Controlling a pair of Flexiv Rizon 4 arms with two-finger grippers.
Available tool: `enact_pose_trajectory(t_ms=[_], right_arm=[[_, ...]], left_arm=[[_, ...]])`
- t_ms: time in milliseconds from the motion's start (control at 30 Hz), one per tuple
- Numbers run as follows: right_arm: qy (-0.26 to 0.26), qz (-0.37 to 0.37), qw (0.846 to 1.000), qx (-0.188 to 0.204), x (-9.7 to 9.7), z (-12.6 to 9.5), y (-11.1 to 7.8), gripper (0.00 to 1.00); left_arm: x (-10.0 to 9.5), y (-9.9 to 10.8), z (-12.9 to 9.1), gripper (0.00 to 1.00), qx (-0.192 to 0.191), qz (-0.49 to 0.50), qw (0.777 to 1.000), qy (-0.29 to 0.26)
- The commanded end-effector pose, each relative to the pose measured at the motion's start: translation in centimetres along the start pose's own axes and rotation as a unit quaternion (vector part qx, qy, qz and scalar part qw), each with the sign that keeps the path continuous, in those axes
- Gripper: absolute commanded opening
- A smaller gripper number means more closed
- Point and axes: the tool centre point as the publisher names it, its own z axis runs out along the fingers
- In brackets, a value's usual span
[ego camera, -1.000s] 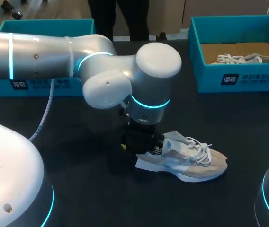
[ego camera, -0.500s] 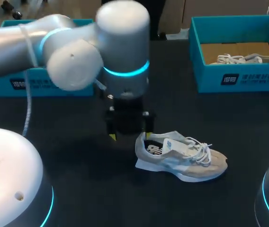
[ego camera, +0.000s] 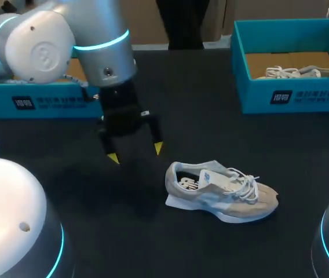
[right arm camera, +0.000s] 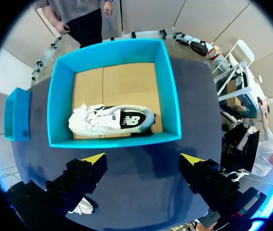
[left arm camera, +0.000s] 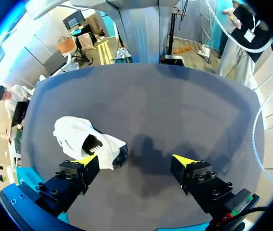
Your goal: Take the shoe out of the shoebox, open the shoe tongue, remove and reinsert the insole, then place the shoe into the shoebox
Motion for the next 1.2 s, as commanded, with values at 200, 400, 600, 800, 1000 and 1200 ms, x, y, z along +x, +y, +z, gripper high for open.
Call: enact_pose_trajectory(t_ms=[200,400,600,800,1000,1200], right_arm=[[-0.001,0.001,1.0,-0.001,0.0,0.0,-0.1,1.0],[-0.001,0.001,1.0,-0.001,0.0,0.0,-0.1,1.0],[-0.001,0.001,1.0,-0.001,0.0,0.0,-0.1,1.0],[-0.001,0.001,1.0,-0.001,0.0,0.0,-0.1,1.0],[-0.001,0.001,1.0,-0.001,0.0,0.0,-0.1,1.0],[-0.001,0.001,1.0,-0.001,0.0,0.0,-0.1,1.0]], left_arm=[[2.1,1.4,1.1,1.0,0.066,-0.17,0.98,-0.078],[3.7,0.8,0.8,1.0,0.115,-0.252,0.952,-0.134],[5.3,0.6,0.7,1.0,0.145,-0.305,0.927,-0.165],[6.8,1.4,1.0,1.0,0.212,-0.387,0.876,-0.194],[7.0,1.3,1.7,1.0,0.194,-0.401,0.882,-0.153],[7.0,1.3,1.7,1.0,0.194,-0.401,0.882,-0.153]])
